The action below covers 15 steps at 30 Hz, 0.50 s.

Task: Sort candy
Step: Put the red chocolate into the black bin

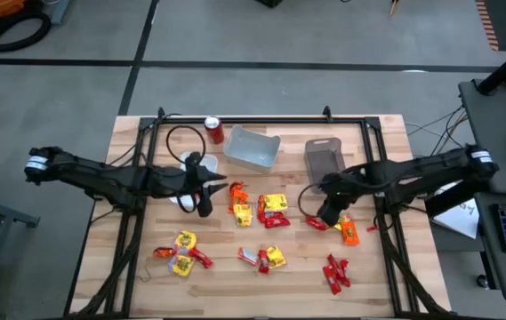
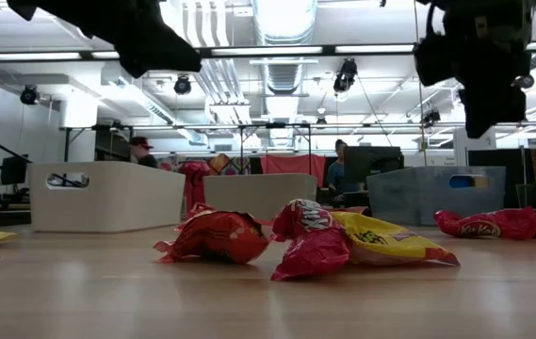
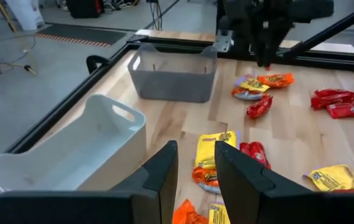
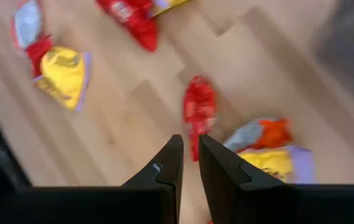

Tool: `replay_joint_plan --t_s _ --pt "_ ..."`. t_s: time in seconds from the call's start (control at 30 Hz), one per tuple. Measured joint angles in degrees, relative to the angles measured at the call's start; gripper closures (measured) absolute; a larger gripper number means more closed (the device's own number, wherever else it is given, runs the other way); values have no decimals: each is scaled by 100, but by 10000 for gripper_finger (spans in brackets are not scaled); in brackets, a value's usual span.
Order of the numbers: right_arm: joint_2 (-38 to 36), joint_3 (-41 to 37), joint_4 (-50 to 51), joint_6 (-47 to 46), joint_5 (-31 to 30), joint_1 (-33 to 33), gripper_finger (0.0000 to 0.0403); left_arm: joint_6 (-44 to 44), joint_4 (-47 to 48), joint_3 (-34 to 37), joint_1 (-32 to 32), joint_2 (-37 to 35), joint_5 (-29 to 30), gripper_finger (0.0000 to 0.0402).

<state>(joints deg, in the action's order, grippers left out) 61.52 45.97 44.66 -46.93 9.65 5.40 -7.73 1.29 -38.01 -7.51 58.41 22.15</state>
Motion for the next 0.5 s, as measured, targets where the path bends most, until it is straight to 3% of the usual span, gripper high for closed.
replay_joint_plan --t_s 0.23,0.5 --pt "826 398 11 -262 132 229 351 270 44 -49 0 -59 2 311" --pt "1663 861 525 -240 41 387 271 273 208 -49 0 -67 2 311"
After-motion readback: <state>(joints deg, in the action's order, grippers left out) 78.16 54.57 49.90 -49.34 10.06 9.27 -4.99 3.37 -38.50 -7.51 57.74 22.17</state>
